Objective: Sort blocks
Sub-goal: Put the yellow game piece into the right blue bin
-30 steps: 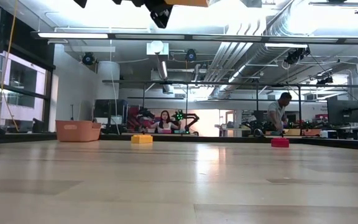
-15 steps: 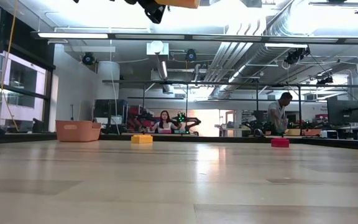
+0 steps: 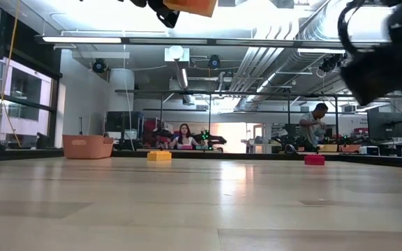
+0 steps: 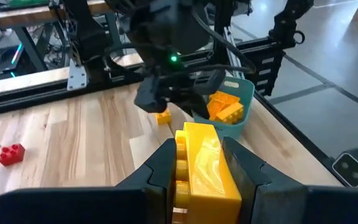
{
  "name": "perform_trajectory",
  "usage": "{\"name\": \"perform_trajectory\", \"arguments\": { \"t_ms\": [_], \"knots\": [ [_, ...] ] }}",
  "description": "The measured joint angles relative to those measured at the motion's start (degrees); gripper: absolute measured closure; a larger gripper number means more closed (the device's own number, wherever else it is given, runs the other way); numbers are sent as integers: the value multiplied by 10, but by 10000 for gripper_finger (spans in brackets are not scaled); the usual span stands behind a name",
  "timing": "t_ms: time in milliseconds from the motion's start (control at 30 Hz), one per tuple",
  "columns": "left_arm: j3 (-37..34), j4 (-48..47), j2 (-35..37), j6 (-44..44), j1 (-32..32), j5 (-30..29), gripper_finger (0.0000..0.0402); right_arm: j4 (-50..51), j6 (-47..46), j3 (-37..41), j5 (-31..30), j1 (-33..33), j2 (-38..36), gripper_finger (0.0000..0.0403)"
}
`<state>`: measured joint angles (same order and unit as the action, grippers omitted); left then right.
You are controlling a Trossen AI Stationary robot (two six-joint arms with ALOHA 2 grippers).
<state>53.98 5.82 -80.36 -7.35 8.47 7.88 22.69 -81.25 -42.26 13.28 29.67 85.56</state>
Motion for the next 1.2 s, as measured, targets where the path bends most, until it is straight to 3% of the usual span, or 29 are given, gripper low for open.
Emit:
{"name": "perform_trajectory", "arguments": {
  "t_ms": [167,600,700,800,1000,1200],
  "knots": [
    [0,-7,5,-6,0,0,328,-39,29,0,-41,-50,0,403],
    [0,-29,10,-30,0,-17,328,-149,95,0,-233,-225,0,403],
    [0,-36,10,-32,0,-27,328,-201,124,0,-242,-267,0,403],
    [0,-33,9,-44,0,-46,328,-245,171,-1,-212,-300,-12,403],
    [0,14,-36,-110,0,-86,328,-157,241,-38,-219,-334,-114,403],
    [52,43,-137,-123,-2,-90,328,-11,278,-87,-290,-340,-227,403]
  ]
}}
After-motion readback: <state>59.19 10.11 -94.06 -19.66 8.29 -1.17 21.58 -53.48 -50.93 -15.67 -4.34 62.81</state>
